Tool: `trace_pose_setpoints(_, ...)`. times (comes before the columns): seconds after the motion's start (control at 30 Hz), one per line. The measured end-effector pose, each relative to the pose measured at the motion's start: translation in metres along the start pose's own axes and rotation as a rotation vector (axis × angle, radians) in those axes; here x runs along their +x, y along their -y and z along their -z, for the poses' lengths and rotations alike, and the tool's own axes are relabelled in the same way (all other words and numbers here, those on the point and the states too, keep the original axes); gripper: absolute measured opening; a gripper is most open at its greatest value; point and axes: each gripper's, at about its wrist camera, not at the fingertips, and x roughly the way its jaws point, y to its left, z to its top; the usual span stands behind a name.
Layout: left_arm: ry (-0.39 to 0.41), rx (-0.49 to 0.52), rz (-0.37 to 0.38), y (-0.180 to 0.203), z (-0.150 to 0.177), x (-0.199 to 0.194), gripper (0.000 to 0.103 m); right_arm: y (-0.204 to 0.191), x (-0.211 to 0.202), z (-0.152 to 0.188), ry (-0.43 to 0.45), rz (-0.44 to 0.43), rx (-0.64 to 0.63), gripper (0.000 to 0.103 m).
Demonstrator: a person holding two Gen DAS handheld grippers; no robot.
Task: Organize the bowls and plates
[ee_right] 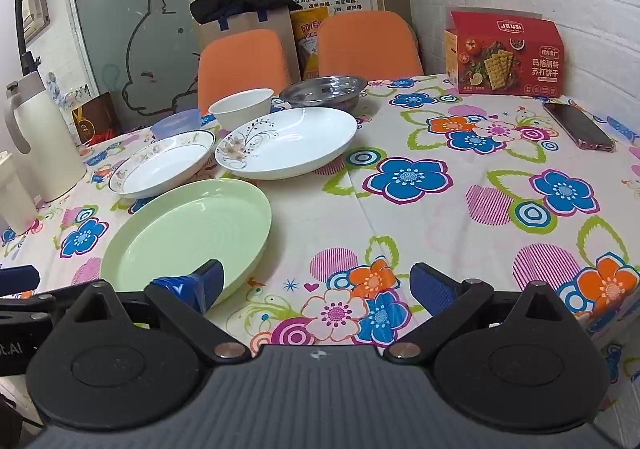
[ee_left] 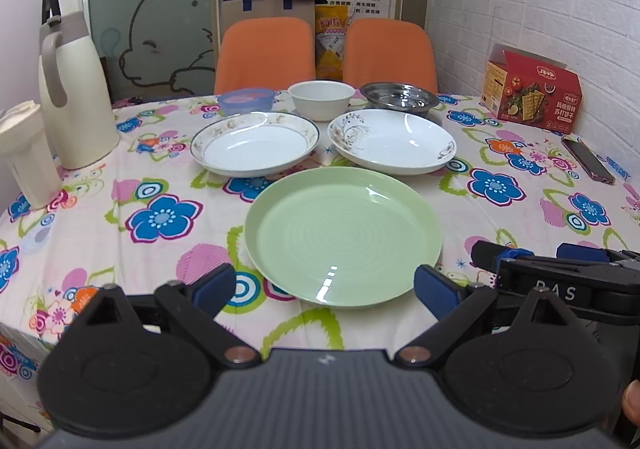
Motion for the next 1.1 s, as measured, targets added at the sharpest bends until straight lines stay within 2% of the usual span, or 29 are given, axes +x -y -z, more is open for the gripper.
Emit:
trace_pose_setpoints(0.83,-0.008,-0.005,0.01,-0.0016,-0.0003,0.0022,0.095,0.0012,-0.0031,-0.0001,0.015,0.001,0.008,0.087)
trace_pose_setpoints(1.1,0.001,-0.044,0.045,-0.0073,0.0007,0.0006,0.095,-0.0001,-0.0086,-0.0002,0.033,0.003,0.012,0.087)
